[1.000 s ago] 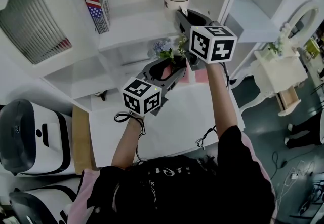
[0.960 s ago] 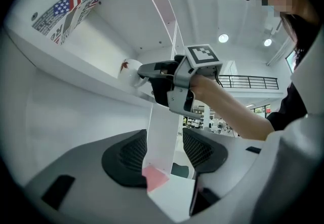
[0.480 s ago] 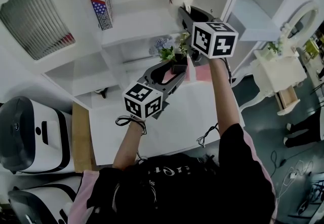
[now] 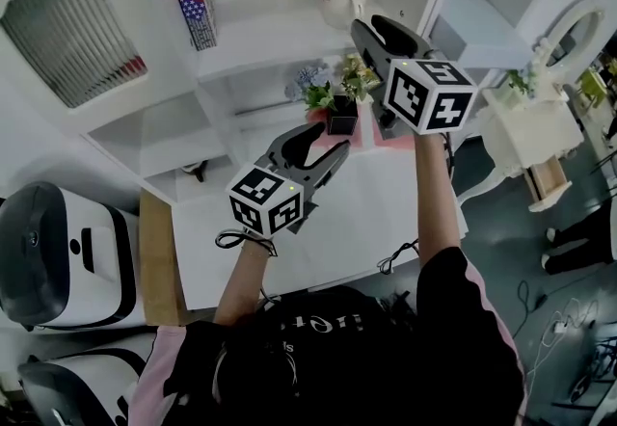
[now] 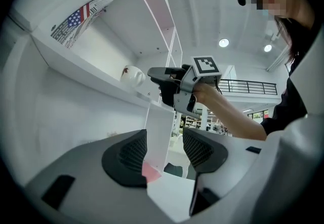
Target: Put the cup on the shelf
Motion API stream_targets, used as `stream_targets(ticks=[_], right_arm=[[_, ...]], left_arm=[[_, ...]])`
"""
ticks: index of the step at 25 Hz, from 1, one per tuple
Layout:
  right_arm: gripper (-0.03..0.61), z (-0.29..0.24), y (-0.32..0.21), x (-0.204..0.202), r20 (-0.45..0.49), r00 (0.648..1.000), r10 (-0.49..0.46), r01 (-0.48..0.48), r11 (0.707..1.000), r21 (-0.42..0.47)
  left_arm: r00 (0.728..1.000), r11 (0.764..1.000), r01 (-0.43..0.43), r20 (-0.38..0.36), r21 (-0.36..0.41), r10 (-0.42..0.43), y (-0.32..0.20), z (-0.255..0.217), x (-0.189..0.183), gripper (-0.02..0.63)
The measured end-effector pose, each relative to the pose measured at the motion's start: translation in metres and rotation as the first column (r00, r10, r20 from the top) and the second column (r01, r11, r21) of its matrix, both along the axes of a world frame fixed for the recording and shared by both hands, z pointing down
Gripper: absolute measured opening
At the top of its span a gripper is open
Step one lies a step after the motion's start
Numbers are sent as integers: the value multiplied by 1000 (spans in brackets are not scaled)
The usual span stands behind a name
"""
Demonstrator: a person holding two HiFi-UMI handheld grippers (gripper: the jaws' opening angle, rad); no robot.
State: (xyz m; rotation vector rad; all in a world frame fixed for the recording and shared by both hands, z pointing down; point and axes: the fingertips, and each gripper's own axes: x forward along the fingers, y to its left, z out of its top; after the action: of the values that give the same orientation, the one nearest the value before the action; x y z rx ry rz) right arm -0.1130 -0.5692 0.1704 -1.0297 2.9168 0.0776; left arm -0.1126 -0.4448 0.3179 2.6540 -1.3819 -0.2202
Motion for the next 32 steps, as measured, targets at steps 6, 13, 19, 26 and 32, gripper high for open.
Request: stream_targets(ticks=[6, 13, 19, 26, 32], right_arm=[[160, 23, 45, 10, 17, 999, -33, 33, 999, -20], [154, 71, 104, 10, 21, 999, -46, 47, 996, -73], [138, 126, 160, 4, 38, 999, -36, 42, 986, -161], [119, 186, 234, 3, 37, 999, 3, 7, 962, -273], [89, 220, 288, 3, 21, 999, 35, -26, 942, -333]], left_arm=[[1000, 1000, -18, -1, 13, 18, 22, 1, 0, 235], [999, 999, -44, -3, -25, 44, 58, 21, -1, 235], [998, 996, -55, -14, -71, 54, 105, 46, -14, 235], [997, 994, -62, -51, -90, 57, 161, 64, -36, 233], [995, 987, -93, -58, -133, 86, 202, 90, -43, 232]])
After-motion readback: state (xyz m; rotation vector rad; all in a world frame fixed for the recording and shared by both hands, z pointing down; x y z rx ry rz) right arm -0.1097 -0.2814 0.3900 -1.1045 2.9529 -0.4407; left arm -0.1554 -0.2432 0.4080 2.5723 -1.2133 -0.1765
